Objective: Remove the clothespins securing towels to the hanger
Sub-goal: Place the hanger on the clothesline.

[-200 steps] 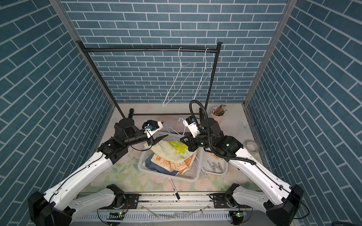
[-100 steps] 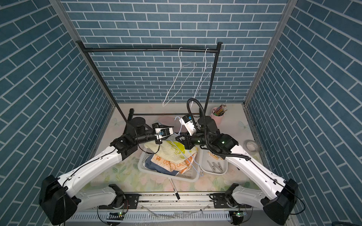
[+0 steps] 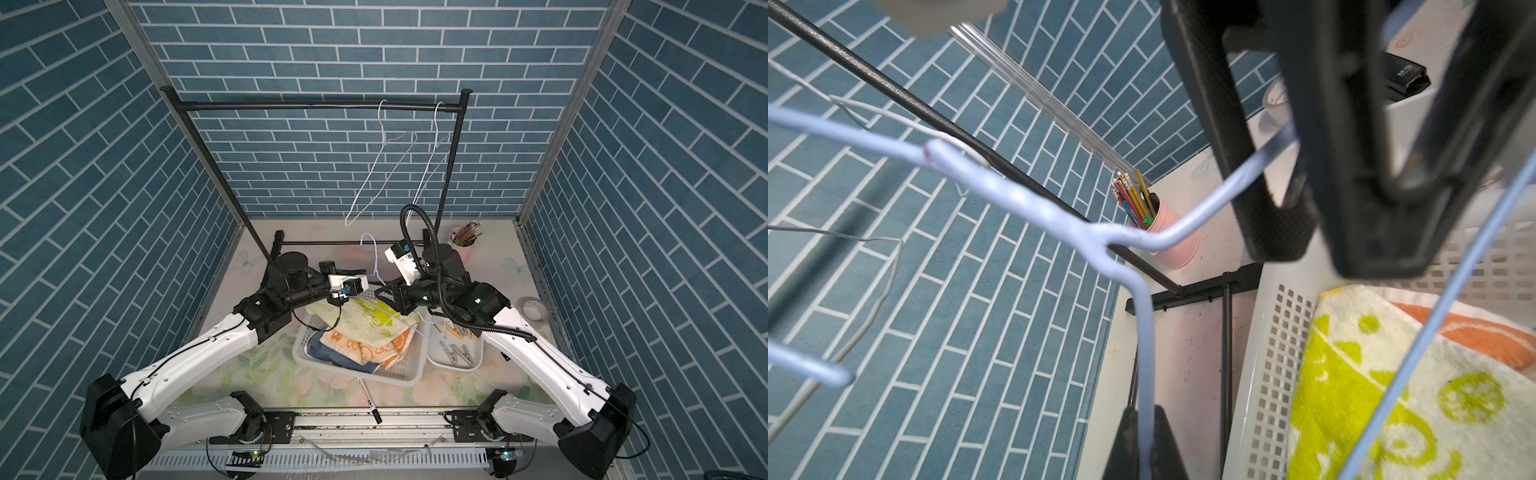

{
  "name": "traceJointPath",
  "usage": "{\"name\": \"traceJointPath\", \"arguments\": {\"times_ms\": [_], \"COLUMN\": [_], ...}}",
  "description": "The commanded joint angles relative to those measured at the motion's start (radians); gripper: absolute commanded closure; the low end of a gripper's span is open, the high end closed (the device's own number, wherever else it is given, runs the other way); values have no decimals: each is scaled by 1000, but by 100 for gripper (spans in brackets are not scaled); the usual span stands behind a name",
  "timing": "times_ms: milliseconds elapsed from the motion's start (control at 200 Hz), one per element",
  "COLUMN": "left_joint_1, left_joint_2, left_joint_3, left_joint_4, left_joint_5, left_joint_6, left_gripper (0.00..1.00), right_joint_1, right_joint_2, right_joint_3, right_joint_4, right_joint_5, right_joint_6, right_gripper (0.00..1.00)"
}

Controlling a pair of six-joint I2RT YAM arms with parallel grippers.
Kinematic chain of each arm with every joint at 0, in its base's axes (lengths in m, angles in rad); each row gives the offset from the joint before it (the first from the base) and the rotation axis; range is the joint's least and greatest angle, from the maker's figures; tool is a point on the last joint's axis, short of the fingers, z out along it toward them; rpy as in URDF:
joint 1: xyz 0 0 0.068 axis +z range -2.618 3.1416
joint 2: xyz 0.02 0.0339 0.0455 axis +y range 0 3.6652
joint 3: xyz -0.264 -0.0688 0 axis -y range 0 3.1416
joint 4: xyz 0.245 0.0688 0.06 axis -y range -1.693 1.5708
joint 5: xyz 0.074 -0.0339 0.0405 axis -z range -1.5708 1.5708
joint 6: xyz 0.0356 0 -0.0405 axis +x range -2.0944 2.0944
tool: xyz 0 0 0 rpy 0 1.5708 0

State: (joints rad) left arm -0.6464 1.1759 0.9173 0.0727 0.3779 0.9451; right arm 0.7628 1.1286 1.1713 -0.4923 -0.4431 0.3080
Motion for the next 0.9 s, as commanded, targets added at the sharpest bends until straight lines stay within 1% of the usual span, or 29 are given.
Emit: {"name": "traceJointPath", "arguments": {"times_ms": [0,215,285,335,480,580,620,725,805,830,895], "left_joint_1": [4,3,4,4,4,4,5,5,5,7,7], "left_joint_2": [-31,-45,-49,-48,-50,-57,-61,-65,-66,-66,-67], "left_joint_3": [-10,-26,-29,-29,-27,-29,-32,-32,-34,-34,-37], "left_joint_4": [13,4,10,13,17,27,33,32,35,36,40], "left_joint_5": [-36,-56,-54,-52,-43,-41,-39,-35,-32,-31,-29], "left_joint_6": [11,24,21,16,10,2,-4,-15,-24,-26,-32], "left_gripper": [100,100,100,100,100,100,100,100,100,100,100], "right_joint_1": [6,5,4,3,2,3,3,3,3,3,3], "right_joint_2": [-62,-132,-148,-159,-180,-185,-185,-179,-170,-166,-162], "right_joint_3": [61,168,186,191,175,148,138,120,120,122,123], "right_joint_4": [-191,-503,-583,-621,-652,-646,-642,-602,-574,-570,-559], "right_joint_5": [70,139,171,180,146,140,144,141,127,125,132], "right_joint_6": [-99,-222,-243,-260,-286,-300,-300,-289,-281,-279,-278], "right_gripper": [57,40,33,30,27,27,29,42,62,67,86]}}
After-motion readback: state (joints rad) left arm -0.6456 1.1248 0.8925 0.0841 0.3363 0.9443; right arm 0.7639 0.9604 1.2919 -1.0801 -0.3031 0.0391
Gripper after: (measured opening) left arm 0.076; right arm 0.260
